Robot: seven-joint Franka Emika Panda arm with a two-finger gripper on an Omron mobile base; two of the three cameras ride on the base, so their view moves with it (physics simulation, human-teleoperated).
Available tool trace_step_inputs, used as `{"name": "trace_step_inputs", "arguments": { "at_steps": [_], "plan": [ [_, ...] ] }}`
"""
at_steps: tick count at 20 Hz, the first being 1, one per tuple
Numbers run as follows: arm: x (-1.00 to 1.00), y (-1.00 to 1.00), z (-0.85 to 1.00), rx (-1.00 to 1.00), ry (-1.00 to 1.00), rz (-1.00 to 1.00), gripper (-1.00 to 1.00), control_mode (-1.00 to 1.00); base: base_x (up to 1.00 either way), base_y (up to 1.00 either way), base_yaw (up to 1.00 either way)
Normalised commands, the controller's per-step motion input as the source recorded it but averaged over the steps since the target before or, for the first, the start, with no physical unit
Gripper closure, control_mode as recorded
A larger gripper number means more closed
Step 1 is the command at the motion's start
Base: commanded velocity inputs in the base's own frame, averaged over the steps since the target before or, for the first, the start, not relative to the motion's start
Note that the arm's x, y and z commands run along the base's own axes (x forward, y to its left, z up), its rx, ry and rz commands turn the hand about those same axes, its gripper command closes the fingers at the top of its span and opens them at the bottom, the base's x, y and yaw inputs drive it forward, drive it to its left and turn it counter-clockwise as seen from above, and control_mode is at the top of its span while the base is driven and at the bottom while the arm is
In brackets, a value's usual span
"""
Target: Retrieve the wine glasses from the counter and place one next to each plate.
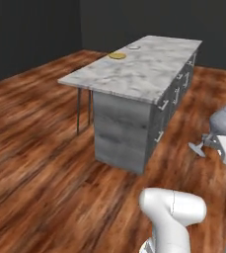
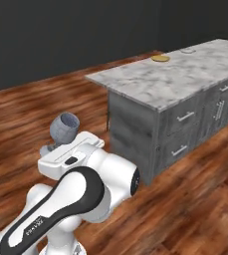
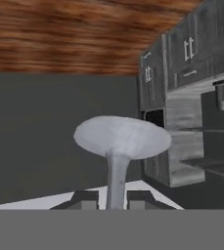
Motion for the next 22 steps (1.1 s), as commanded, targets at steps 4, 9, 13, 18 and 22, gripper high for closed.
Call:
{"name": "trace_step_inputs", "arguments": {
  "at_steps": [4, 9, 13, 18, 22],
  "plan": [
    [0.0, 0.0, 0.0, 0.0, 0.0, 0.0, 1.0, 1.0, 1.0, 1.0, -0.32],
    [0.0, 0.0, 0.0, 0.0, 0.0, 0.0, 1.0, 1.0, 1.0, 1.0, -0.31],
    [0.0, 0.0, 0.0, 0.0, 0.0, 0.0, 1.0, 1.0, 1.0, 1.0, -0.35],
    [0.0, 0.0, 0.0, 0.0, 0.0, 0.0, 1.0, 1.0, 1.0, 1.0, -0.4],
    [0.0, 0.0, 0.0, 0.0, 0.0, 0.0, 1.0, 1.0, 1.0, 1.0, -0.42]
  ]
}}
